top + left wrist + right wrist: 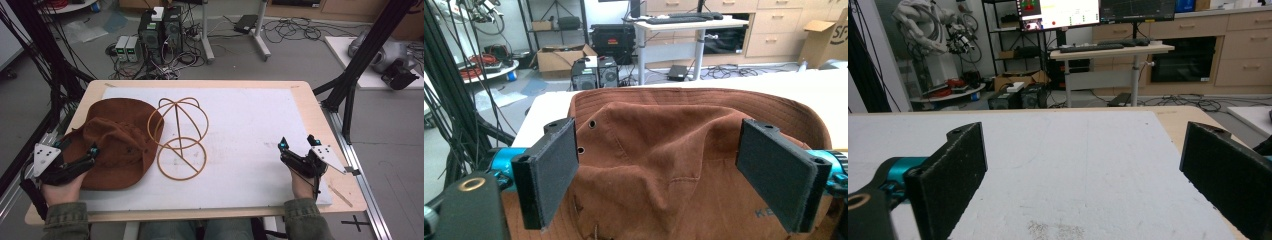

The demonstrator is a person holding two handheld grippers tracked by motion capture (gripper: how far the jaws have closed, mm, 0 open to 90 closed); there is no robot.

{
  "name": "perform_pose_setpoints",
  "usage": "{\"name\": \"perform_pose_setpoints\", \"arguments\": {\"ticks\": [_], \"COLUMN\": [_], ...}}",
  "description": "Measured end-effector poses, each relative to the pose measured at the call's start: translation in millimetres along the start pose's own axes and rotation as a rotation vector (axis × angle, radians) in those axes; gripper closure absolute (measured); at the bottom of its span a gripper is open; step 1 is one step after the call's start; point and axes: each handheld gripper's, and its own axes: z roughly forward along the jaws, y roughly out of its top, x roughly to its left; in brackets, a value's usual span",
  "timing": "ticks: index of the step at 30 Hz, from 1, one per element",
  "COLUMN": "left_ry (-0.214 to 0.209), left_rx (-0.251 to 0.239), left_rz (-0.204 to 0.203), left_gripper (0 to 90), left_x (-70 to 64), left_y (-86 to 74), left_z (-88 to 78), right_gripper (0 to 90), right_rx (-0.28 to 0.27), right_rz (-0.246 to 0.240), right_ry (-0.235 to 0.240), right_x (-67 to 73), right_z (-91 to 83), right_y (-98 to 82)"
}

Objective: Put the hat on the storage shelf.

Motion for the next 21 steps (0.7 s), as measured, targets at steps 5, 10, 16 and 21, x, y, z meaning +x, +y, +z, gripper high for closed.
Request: {"name": "perform_pose_setpoints", "arguments": {"ticks": [5, 10, 16, 21], "left_ry": [0.000, 0.001, -0.003, -0.008], "left_rx": [0.011, 0.008, 0.012, 0.016], "left_rz": [0.009, 0.007, 0.005, 0.011], "left_gripper": [18.8, 18.8, 18.7, 18.8], "left_x": [0.0, -0.7, 0.9, -0.2], "left_y": [-0.6, 0.1, -0.2, 1.7], "left_z": [0.3, -0.2, -0.7, -1.3], "right_gripper": [4.5, 4.5, 4.4, 4.4], "right_rx": [0.003, 0.004, 0.011, 0.014], "right_rz": [0.001, 0.002, 0.012, 0.005], "right_ry": [0.002, 0.002, 0.010, 0.019], "right_x": [-0.1, -0.5, -0.4, -0.6], "right_z": [-0.2, 0.0, 0.3, 1.2], "right_y": [-0.1, -0.2, -0.5, -1.0]}}
